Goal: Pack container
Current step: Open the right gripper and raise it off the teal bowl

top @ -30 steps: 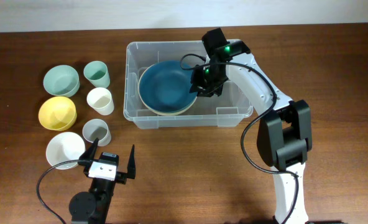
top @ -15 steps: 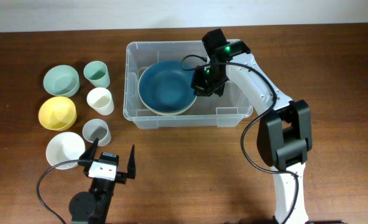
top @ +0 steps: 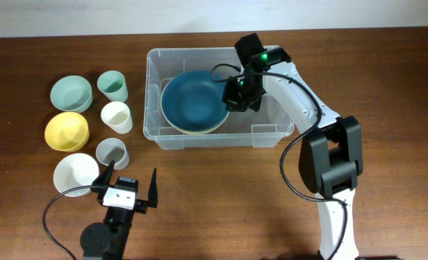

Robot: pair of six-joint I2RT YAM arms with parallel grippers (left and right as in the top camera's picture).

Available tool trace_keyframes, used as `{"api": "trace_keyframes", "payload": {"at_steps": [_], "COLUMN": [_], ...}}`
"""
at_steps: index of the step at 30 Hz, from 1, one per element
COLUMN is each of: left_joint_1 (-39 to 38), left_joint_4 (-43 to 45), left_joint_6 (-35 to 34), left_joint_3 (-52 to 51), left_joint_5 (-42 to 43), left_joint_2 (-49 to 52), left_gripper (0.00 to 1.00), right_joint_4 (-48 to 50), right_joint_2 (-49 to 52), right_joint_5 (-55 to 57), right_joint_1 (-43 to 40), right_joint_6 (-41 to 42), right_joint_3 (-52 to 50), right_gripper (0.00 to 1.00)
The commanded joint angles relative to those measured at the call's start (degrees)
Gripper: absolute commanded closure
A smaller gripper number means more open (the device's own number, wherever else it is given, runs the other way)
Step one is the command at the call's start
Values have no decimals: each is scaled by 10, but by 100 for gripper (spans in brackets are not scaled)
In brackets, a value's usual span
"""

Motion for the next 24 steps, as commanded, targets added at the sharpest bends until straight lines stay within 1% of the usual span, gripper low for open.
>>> {"api": "trace_keyframes", "payload": {"at_steps": [1, 5, 18, 24], "left_joint_1": [3, 3, 3, 3], "left_joint_4": [-3, -3, -3, -3], "left_joint_6": [10, 10, 10, 10], "left_joint_3": [-1, -1, -1, -1], "left_joint_5": [-4, -4, -4, -4], "left_joint_2": [-5, -5, -5, -5], "left_gripper": [0, 0, 0, 0], "right_joint_4": [0, 0, -1, -2], "right_joint_2": [5, 5, 5, 5], "right_joint_5": [-25, -29, -92, -96], "right_joint_1": [-4, -6, -42, -45], "right_joint_6": [-10, -9, -10, -15], "right_joint_3": [-2, -2, -2, -2], "right_gripper": [96, 96, 96, 96]}}
